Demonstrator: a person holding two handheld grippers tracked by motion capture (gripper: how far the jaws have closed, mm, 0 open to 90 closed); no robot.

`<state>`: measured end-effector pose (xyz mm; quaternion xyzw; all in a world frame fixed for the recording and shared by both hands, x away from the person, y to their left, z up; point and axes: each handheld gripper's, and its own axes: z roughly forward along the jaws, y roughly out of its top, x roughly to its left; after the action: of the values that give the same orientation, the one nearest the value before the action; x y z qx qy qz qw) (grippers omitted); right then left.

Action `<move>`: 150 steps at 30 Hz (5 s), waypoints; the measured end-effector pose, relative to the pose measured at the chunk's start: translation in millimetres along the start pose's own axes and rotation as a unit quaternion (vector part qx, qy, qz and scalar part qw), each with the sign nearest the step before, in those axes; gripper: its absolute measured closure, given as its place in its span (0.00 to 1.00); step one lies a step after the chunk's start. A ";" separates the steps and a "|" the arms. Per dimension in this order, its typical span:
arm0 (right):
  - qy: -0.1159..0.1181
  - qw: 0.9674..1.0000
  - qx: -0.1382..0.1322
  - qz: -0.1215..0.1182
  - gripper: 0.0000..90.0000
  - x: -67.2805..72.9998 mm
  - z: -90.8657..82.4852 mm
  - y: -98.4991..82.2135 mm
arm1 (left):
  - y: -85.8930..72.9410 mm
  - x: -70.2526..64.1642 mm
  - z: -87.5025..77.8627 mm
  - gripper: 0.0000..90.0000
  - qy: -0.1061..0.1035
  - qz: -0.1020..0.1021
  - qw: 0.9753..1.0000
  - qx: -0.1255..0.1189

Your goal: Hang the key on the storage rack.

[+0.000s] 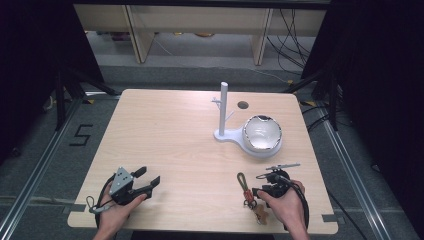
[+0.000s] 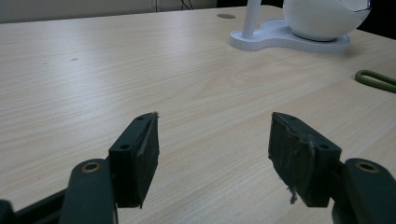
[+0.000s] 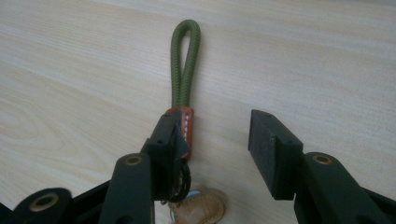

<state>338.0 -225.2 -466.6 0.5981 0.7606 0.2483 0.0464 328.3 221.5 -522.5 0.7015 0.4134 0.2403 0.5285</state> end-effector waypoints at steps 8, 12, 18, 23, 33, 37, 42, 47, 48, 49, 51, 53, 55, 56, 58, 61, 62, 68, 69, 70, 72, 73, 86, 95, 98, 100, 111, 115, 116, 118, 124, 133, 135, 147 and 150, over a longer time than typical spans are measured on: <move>-0.009 0.999 0.027 -0.041 0.62 9.8 0.7 9.7 | -0.1 -0.7 -0.3 0.37 0.001 0.001 1.000 0.001; -0.019 0.998 0.047 -0.041 0.63 15.6 1.9 13.6 | -0.1 -1.1 -0.6 0.37 0.000 0.005 1.000 0.002; -0.033 0.995 0.076 -0.055 0.65 23.6 5.2 22.7 | 0.0 -1.4 -0.7 0.37 0.002 0.009 1.000 0.003; -0.036 0.993 0.093 -0.062 0.65 28.0 9.6 25.9 | 0.0 -1.5 -0.6 0.37 0.002 0.010 1.000 0.002; -0.051 0.985 0.128 -0.107 0.65 39.3 24.7 27.0 | -0.1 -1.9 -0.7 0.37 0.002 0.009 1.000 0.002; -0.047 0.982 0.143 -0.115 0.65 44.1 25.9 28.3 | -0.1 -2.3 -0.6 0.37 0.000 0.011 1.000 0.003; -0.054 0.982 0.139 -0.115 0.65 45.6 28.3 27.7 | -0.3 -2.6 -0.7 0.37 0.000 0.008 1.000 0.002; -0.072 0.979 0.141 -0.132 0.66 41.5 30.8 27.3 | -0.3 -2.6 -0.7 0.37 0.000 0.007 1.000 0.002; -0.074 0.979 0.144 -0.121 0.66 43.0 29.6 26.8 | -0.2 -2.5 -0.7 0.37 -0.001 0.010 1.000 0.002; -0.077 0.979 0.138 -0.131 0.66 41.2 28.9 27.2 | -0.2 -2.5 -0.8 0.37 0.000 0.010 1.000 0.003; -0.079 0.978 0.140 -0.130 0.66 41.4 27.9 26.7 | -0.3 -2.7 -0.7 0.37 0.000 0.009 1.000 0.003; -0.080 0.977 0.143 -0.134 0.66 41.3 28.4 26.8 | -0.2 -2.6 -0.7 0.37 -0.001 0.011 1.000 0.003; -0.083 0.975 0.150 -0.138 0.66 42.1 29.6 25.7 | -0.4 -2.8 -0.8 0.37 0.000 0.010 1.000 0.002; -0.083 0.975 0.150 -0.138 0.66 42.1 29.6 25.7 | -0.4 -2.8 -0.8 0.37 0.000 0.010 1.000 0.002; -0.072 0.974 0.148 -0.152 0.66 40.2 32.3 25.1 | -0.4 -2.8 -0.8 0.37 -0.001 0.009 1.000 0.002; -0.081 0.975 0.153 -0.142 0.71 42.9 33.3 24.0 | -0.4 -2.8 -0.8 0.37 -0.001 0.008 1.000 0.002; -0.078 0.975 0.156 -0.139 0.75 42.9 32.9 23.9 | -0.4 -2.6 -0.9 0.37 0.000 0.009 1.000 0.002; -0.069 0.977 0.149 -0.136 0.77 39.1 31.6 23.1 | -0.4 -2.8 -1.0 0.37 0.000 0.010 1.000 0.002; -0.050 0.977 0.152 -0.140 0.78 36.1 31.0 23.7 | -0.4 -2.8 -1.0 0.37 0.000 0.009 1.000 0.002; -0.051 0.980 0.146 -0.123 0.78 38.0 28.6 21.9 | -0.4 -2.8 -0.9 0.37 0.000 0.009 1.000 0.002; -0.043 0.981 0.147 -0.122 0.78 37.4 27.7 21.8 | -0.4 -2.9 -0.9 0.37 0.000 0.009 1.000 0.002; -0.045 0.982 0.141 -0.120 0.78 37.1 26.5 21.1 | -0.4 -2.9 -0.9 0.37 0.001 0.009 1.000 0.002; -0.013 0.994 0.037 -0.105 0.80 35.9 12.6 16.5 | -0.7 -2.7 -0.1 0.37 -0.002 0.010 1.000 -0.002; 0.015 0.994 -0.017 -0.105 0.80 29.7 7.5 12.2 | -0.3 -3.2 -0.6 0.37 0.002 0.012 1.000 0.002; 0.022 0.994 -0.032 -0.103 0.80 26.9 6.5 11.2 | -0.4 -3.4 -0.7 0.37 0.002 0.011 1.000 0.001; 0.037 0.993 -0.040 -0.102 0.80 26.0 4.6 10.1 | -0.4 -3.3 -0.7 0.37 0.002 0.011 1.000 0.001; 0.047 0.988 -0.113 -0.097 0.80 21.7 7.1 2.2 | -0.4 -3.4 -0.6 0.37 0.003 0.013 1.000 0.001; 0.053 0.984 -0.137 -0.102 0.80 20.2 8.0 0.2 | -0.4 -3.6 -0.5 0.37 0.003 0.013 1.000 0.002; 0.057 0.982 -0.148 -0.099 0.80 20.6 7.5 -0.9 | -0.4 -3.4 -0.6 0.37 0.003 0.013 1.000 0.002; 0.053 0.980 -0.158 -0.105 0.80 19.6 7.1 -1.2 | -0.4 -3.4 -0.5 0.37 0.003 0.012 1.000 0.002; 0.064 0.975 -0.181 -0.109 0.80 19.2 8.1 -2.6 | -0.4 -3.4 -0.5 0.37 0.003 0.011 1.000 0.001; 0.066 0.966 -0.224 -0.115 0.80 21.2 11.5 -7.0 | -0.3 -3.2 -0.5 0.37 0.003 0.012 1.000 0.002; 0.053 0.962 -0.240 -0.121 0.80 21.5 12.5 -7.2 | -0.4 -3.3 -0.5 0.37 0.003 0.011 1.000 0.002; 0.065 0.951 -0.272 -0.135 0.80 23.6 11.6 -8.7 | -0.3 -2.9 -0.7 0.37 0.004 0.007 1.000 0.002; 0.065 0.947 -0.284 -0.135 0.80 24.3 11.2 -9.1 | -0.2 -2.6 -0.8 0.37 0.005 0.008 1.000 0.003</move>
<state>327.2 -200.3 -474.8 0.4345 0.7333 0.4840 0.1979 326.2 219.8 -522.2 0.7054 0.4108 0.2467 0.5223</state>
